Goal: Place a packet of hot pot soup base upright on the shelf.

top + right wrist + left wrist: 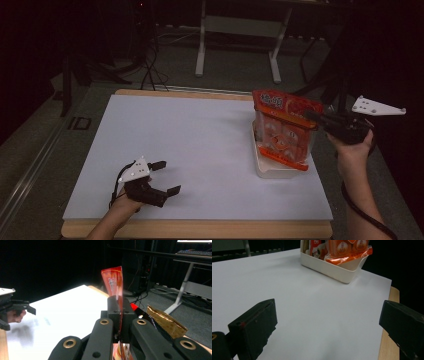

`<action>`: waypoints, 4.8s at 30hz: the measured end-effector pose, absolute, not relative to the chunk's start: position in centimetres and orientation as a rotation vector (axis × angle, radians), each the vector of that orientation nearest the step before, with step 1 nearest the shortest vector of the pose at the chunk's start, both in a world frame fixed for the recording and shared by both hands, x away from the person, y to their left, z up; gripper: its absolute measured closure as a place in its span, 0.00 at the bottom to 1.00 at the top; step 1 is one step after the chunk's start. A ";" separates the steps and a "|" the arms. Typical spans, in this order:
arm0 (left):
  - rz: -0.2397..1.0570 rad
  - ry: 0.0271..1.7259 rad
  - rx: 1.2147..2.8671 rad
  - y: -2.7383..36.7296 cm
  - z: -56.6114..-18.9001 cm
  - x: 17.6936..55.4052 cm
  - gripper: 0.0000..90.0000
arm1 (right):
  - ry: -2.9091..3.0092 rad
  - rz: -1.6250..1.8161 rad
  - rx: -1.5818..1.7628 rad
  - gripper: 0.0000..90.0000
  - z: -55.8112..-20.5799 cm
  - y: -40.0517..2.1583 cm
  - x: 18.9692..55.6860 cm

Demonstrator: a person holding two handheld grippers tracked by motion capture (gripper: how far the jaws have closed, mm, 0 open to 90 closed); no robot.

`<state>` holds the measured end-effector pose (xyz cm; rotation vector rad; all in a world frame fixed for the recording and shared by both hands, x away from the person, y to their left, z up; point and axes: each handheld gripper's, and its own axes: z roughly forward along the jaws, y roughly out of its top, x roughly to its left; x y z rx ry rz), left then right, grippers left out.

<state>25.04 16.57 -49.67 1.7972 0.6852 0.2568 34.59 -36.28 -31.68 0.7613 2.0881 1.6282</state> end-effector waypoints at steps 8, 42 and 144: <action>0.248 0.689 1.793 16.6 -49.8 25.0 0.02 | 2.077 1.638 0.758 1.00 -31.8 -35.7 35.2; 0.239 0.713 1.782 17.0 -50.0 24.9 0.02 | 1.974 1.690 0.984 1.00 -37.9 -37.2 32.3; 0.251 0.646 1.815 16.6 -49.7 23.3 0.02 | 2.372 1.605 0.708 0.15 -45.5 -27.2 26.5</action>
